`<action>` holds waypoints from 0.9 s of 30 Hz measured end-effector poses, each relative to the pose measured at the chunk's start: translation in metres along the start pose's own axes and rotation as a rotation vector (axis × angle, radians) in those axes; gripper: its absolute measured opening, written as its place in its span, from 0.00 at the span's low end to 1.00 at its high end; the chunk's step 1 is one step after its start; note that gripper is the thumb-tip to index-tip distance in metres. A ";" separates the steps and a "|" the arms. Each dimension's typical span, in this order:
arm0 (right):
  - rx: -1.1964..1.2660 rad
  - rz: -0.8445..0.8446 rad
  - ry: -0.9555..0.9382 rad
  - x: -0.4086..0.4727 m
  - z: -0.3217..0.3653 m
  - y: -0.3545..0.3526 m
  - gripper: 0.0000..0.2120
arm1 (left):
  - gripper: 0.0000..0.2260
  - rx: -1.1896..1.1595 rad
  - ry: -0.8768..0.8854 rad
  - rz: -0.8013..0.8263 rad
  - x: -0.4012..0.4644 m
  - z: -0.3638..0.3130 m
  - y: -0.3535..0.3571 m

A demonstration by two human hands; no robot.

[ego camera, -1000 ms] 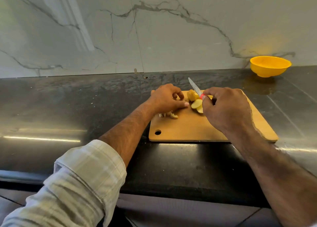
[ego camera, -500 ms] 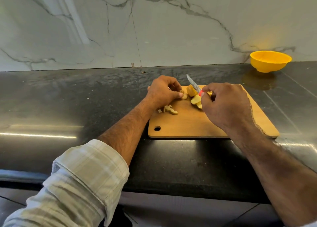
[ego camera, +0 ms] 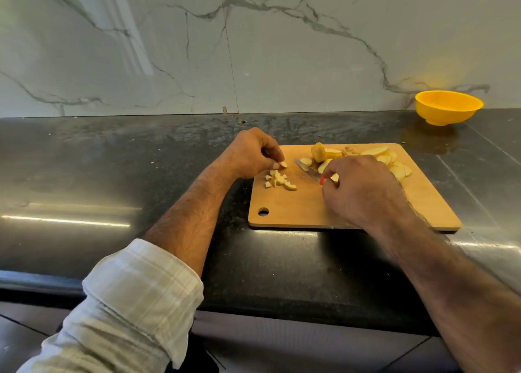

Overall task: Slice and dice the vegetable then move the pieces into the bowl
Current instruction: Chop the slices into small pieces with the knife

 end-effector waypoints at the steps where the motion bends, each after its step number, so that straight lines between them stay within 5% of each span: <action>1: -0.026 -0.010 0.007 0.000 0.000 -0.001 0.13 | 0.08 -0.003 0.011 0.013 0.000 -0.002 0.001; 14: -0.030 0.203 0.016 0.000 0.008 0.008 0.16 | 0.07 -0.043 0.046 -0.047 0.008 -0.004 0.012; 27: -0.034 0.147 -0.066 -0.007 0.026 0.008 0.19 | 0.03 -0.029 0.011 -0.038 0.009 -0.007 0.015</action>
Point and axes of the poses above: each hand's wrist, its own x-axis towards the middle knuckle, its own y-axis out of the palm, z = x × y, the point moved 5 cm from there along x, towards the middle knuckle, and after that the axes turned 8 degrees about y, right-handed, at the moved point
